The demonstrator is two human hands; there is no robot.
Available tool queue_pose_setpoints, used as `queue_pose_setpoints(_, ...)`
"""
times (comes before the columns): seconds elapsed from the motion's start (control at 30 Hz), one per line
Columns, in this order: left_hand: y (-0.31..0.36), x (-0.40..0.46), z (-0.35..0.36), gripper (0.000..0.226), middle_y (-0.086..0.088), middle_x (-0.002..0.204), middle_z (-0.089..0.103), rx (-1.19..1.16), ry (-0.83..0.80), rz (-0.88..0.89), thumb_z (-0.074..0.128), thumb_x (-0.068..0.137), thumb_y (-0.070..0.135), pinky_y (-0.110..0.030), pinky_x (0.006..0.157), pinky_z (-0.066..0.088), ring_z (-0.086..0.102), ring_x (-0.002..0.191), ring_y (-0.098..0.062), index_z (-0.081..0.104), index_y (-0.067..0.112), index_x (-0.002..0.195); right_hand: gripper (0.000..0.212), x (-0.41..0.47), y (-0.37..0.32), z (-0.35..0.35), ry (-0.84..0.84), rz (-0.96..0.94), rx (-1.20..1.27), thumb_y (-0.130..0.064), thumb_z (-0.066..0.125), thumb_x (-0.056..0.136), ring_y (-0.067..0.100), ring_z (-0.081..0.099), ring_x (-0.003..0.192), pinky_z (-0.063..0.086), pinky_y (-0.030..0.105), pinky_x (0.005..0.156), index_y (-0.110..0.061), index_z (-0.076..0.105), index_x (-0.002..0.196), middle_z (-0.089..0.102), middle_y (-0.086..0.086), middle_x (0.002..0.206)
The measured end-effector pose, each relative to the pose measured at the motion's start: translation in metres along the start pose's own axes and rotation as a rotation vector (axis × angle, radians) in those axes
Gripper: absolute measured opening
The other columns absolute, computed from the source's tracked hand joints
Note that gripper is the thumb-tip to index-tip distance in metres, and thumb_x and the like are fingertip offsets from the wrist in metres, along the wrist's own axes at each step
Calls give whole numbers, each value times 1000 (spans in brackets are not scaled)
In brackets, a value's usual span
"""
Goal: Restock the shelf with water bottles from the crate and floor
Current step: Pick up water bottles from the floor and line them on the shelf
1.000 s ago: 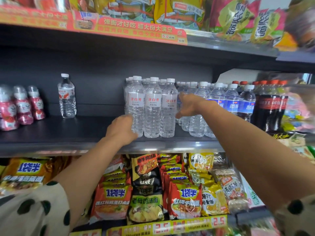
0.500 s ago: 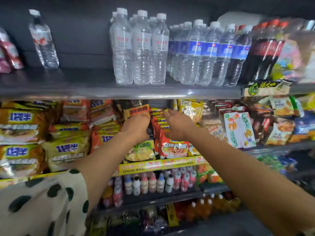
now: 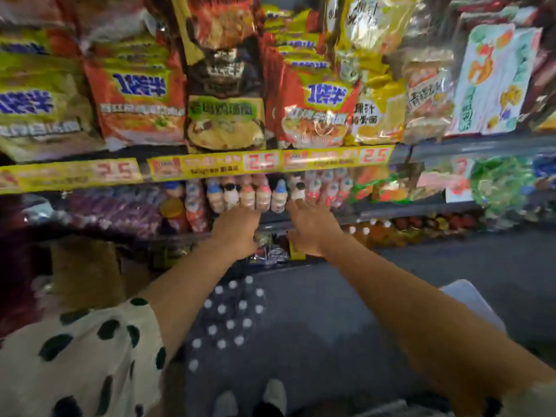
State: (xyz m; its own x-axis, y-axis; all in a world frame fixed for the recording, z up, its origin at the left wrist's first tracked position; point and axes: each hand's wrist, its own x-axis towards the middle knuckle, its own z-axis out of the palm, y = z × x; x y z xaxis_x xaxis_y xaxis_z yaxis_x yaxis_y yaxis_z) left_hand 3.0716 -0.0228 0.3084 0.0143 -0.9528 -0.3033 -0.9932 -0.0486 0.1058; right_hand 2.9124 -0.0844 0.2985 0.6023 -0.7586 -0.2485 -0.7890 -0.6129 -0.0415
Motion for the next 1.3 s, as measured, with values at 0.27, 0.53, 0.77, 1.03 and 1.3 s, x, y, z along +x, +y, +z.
queue_pose_setpoints(0.27, -37, 45, 226, 34, -8, 117, 59, -115, -175, -41, 63, 86, 19, -41, 89, 50, 56, 112, -29, 56, 15, 119, 67, 44, -25, 229, -261, 49, 142, -25, 59, 88, 32, 41, 129, 35, 38, 104, -12, 26, 145, 39, 14, 143)
queue_pose_setpoints(0.53, -80, 83, 439, 39, -4, 123, 61, -186, -309, -61, 62, 85, 17, -36, 93, 50, 59, 110, -23, 58, 19, 123, 60, 85, -61, 473, -438, 94, 210, -16, 56, 87, 32, 45, 123, 37, 37, 100, -15, 29, 142, 42, 12, 136)
queue_pose_setpoints(0.77, -104, 109, 534, 45, -5, 128, 57, -198, -315, -57, 65, 85, 16, -38, 98, 47, 56, 117, -26, 54, 19, 128, 67, 120, -81, 590, -459, 108, 165, -8, 58, 85, 33, 47, 119, 43, 40, 97, -18, 26, 143, 24, 16, 146)
queue_pose_setpoints(1.03, -110, 107, 547, 46, -1, 132, 55, -245, -264, -99, 64, 89, 20, -31, 98, 46, 53, 120, -20, 50, 23, 132, 54, 132, -78, 597, -442, 62, 143, 2, 46, 90, 35, 52, 112, 46, 42, 91, -15, 35, 139, 27, 18, 142)
queue_pose_setpoints(1.3, -98, 72, 422, 55, -2, 129, 53, -402, -288, -62, 70, 77, 16, -34, 99, 44, 49, 122, -22, 52, 18, 129, 37, 106, -49, 402, -401, -40, 276, -8, 59, 83, 35, 55, 98, 47, 37, 77, -14, 51, 118, 41, 12, 119)
